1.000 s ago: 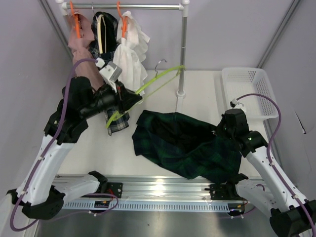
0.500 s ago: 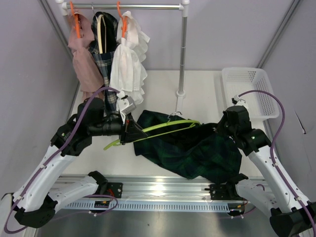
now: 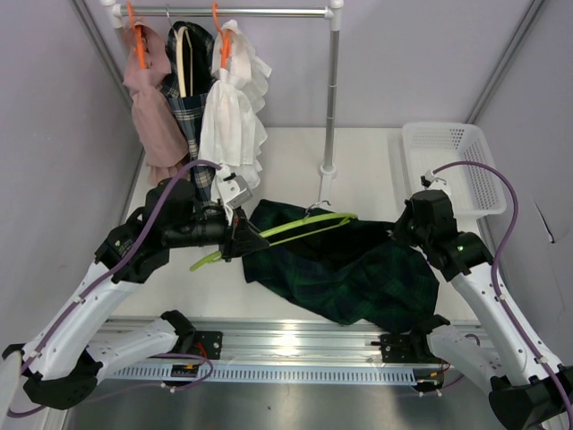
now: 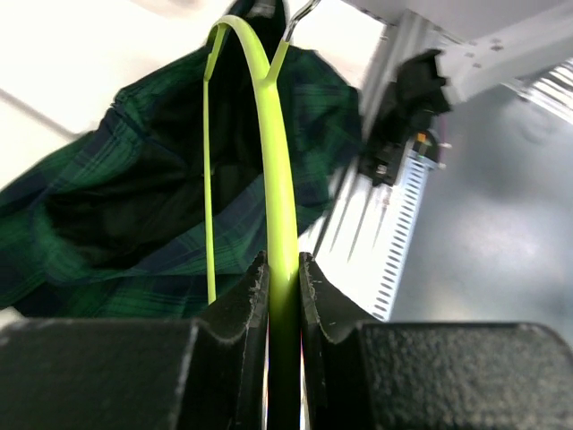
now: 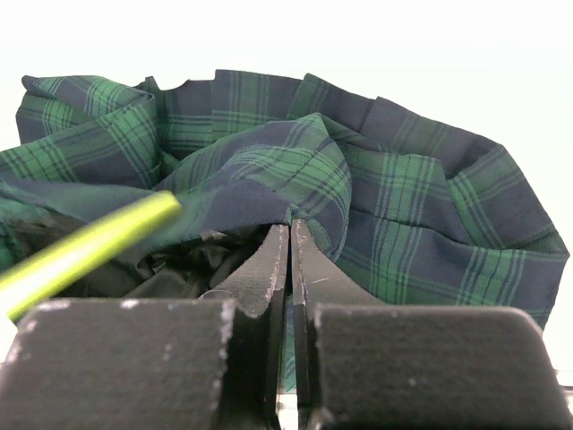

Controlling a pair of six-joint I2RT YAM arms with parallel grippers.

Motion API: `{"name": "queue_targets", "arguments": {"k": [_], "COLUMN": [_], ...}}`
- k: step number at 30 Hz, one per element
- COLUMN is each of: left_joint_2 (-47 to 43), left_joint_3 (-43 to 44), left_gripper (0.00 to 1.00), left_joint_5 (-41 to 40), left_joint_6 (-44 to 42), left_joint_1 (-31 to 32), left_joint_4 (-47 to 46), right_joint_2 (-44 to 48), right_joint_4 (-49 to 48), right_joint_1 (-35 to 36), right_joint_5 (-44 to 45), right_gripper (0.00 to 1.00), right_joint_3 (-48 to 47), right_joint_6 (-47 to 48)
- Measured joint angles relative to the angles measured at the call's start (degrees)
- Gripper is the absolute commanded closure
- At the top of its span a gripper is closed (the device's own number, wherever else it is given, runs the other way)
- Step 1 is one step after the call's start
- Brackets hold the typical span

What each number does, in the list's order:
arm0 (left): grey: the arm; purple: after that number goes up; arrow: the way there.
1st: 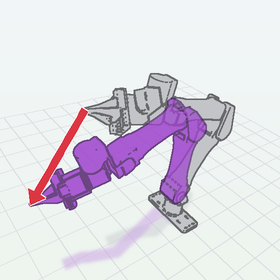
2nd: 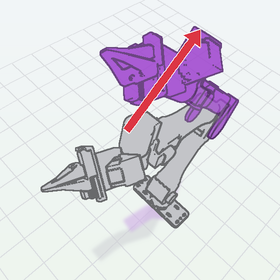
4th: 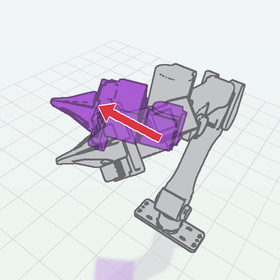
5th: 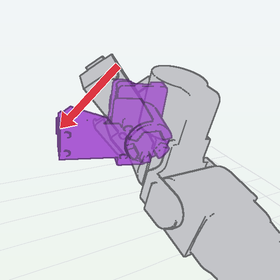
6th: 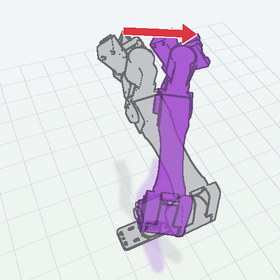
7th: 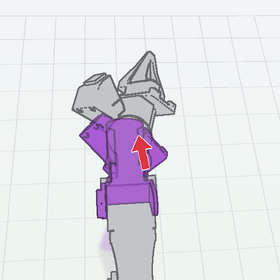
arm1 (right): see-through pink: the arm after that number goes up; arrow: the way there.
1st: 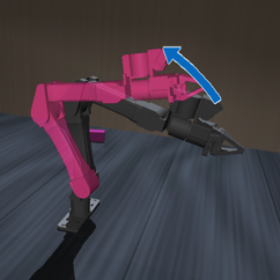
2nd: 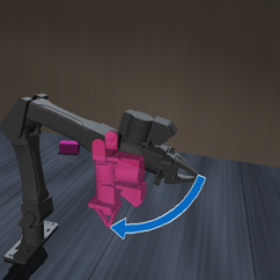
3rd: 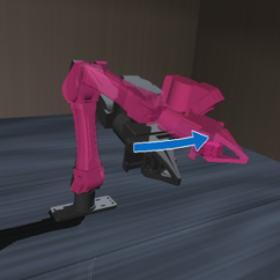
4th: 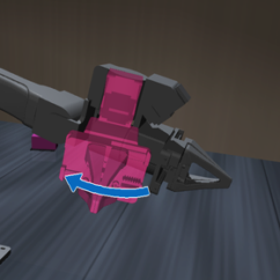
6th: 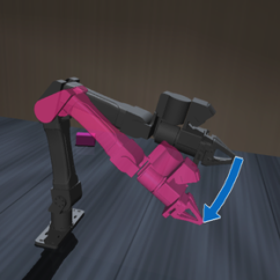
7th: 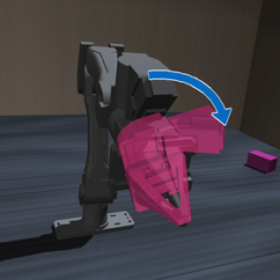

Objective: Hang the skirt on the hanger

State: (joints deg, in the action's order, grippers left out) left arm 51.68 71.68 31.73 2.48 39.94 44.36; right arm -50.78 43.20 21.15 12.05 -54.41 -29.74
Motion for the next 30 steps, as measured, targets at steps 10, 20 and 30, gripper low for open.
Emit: {"name": "queue_targets", "arguments": {"k": [10, 20, 30], "left_joint_2": [-0.8, -3.6, -3.2], "left_joint_3": [0.3, 0.3, 0.3], "left_gripper": [1.0, 1.0, 1.0], "left_joint_5": [-6.0, -2.8, 3.3], "left_joint_6": [0.5, 0.5, -0.1], "left_joint_1": [0.0, 0.0, 0.0], "left_joint_4": [-2.2, -4.9, -2.2], "right_joint_2": [0.0, 0.0, 0.0], "right_joint_4": [0.1, 0.1, 0.1], "right_joint_1": [0.0, 0.0, 0.0], "right_joint_5": [0.0, 0.0, 0.0], "right_gripper": [1.0, 1.0, 1.0], "right_joint_3": [0.0, 0.0, 0.0], "right_joint_6": [0.0, 0.0, 0.0]}}
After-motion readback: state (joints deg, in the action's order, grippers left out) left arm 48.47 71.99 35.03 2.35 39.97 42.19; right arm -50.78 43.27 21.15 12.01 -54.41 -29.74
